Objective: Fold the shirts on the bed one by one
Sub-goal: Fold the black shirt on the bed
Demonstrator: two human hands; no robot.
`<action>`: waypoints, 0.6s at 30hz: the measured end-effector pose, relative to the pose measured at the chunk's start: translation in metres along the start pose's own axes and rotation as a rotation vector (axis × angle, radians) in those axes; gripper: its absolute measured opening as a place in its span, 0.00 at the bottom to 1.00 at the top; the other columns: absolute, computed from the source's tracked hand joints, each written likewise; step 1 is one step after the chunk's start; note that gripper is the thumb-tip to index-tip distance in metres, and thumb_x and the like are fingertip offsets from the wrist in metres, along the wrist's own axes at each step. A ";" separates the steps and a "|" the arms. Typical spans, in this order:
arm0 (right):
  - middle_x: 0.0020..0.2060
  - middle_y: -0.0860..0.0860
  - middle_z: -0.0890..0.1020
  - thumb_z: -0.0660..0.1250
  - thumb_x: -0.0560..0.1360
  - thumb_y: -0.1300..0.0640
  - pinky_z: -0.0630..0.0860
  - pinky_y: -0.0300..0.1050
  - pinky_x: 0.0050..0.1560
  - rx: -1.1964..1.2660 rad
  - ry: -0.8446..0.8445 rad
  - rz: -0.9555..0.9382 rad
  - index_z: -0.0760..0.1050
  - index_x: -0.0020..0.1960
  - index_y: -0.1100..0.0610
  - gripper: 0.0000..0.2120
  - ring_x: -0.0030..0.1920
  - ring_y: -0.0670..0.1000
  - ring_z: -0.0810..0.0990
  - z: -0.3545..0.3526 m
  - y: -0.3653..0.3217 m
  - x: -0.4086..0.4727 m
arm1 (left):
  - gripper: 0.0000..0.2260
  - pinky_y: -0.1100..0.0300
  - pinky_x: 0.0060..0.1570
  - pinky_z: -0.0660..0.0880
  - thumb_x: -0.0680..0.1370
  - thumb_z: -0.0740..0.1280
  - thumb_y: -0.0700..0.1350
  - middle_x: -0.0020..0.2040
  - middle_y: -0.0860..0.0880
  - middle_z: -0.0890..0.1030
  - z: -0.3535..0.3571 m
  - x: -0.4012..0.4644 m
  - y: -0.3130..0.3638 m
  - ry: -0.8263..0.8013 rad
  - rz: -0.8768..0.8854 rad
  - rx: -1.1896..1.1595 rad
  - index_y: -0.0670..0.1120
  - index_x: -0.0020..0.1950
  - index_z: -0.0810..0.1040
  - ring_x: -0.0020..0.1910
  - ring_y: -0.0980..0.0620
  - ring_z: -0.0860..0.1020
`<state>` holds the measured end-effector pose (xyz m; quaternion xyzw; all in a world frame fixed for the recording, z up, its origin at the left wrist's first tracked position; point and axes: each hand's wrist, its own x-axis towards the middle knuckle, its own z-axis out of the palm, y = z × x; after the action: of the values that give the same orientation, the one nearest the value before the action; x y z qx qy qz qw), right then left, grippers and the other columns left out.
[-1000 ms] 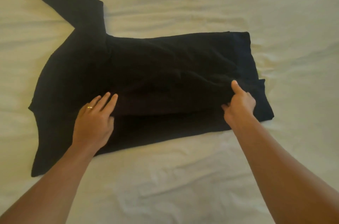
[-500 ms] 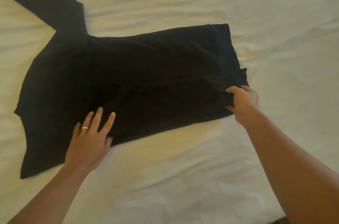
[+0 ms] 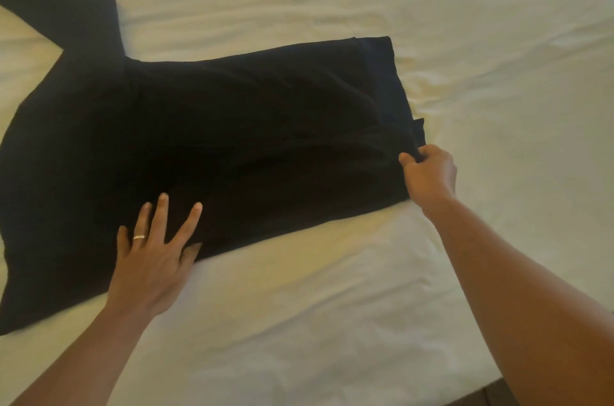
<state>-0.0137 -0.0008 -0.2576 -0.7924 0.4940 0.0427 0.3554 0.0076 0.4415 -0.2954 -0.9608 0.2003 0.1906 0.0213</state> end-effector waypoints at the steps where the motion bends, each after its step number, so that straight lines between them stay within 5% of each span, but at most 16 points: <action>1: 0.59 0.55 0.77 0.66 0.80 0.52 0.71 0.47 0.52 -0.137 0.056 -0.056 0.74 0.65 0.57 0.15 0.57 0.56 0.76 0.001 -0.001 -0.003 | 0.28 0.26 0.69 0.58 0.83 0.49 0.61 0.82 0.38 0.53 0.001 -0.001 -0.001 -0.005 0.004 0.002 0.61 0.83 0.46 0.80 0.33 0.53; 4: 0.72 0.56 0.67 0.63 0.80 0.49 0.65 0.56 0.65 -0.478 0.221 -0.406 0.66 0.73 0.54 0.24 0.69 0.60 0.66 0.014 -0.001 -0.022 | 0.30 0.26 0.69 0.57 0.81 0.46 0.64 0.83 0.39 0.51 0.007 0.001 -0.001 -0.008 0.010 0.013 0.61 0.83 0.46 0.80 0.33 0.52; 8: 0.81 0.53 0.53 0.47 0.83 0.37 0.58 0.59 0.72 -0.739 -0.108 -0.757 0.55 0.81 0.48 0.29 0.79 0.58 0.54 0.048 0.004 -0.042 | 0.30 0.26 0.69 0.57 0.81 0.47 0.64 0.83 0.39 0.49 0.013 0.001 0.001 0.018 -0.003 0.010 0.60 0.83 0.46 0.80 0.33 0.50; 13: 0.81 0.47 0.37 0.37 0.79 0.29 0.46 0.65 0.77 -0.869 -0.207 -0.672 0.38 0.81 0.40 0.34 0.81 0.51 0.39 0.053 0.022 -0.029 | 0.31 0.29 0.72 0.57 0.81 0.45 0.66 0.83 0.42 0.48 0.011 -0.006 0.004 0.022 -0.057 -0.007 0.60 0.83 0.44 0.81 0.35 0.50; 18: 0.82 0.52 0.42 0.50 0.81 0.36 0.47 0.64 0.77 -0.901 -0.157 -0.551 0.46 0.82 0.46 0.34 0.81 0.55 0.41 0.065 -0.006 -0.050 | 0.36 0.36 0.65 0.70 0.78 0.48 0.71 0.82 0.42 0.55 -0.014 -0.012 0.007 -0.022 -0.146 -0.058 0.58 0.83 0.51 0.78 0.35 0.61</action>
<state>-0.0153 0.0778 -0.2821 -0.9612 0.1724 0.2150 0.0138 -0.0007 0.4382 -0.2779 -0.9709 0.1239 0.2046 0.0094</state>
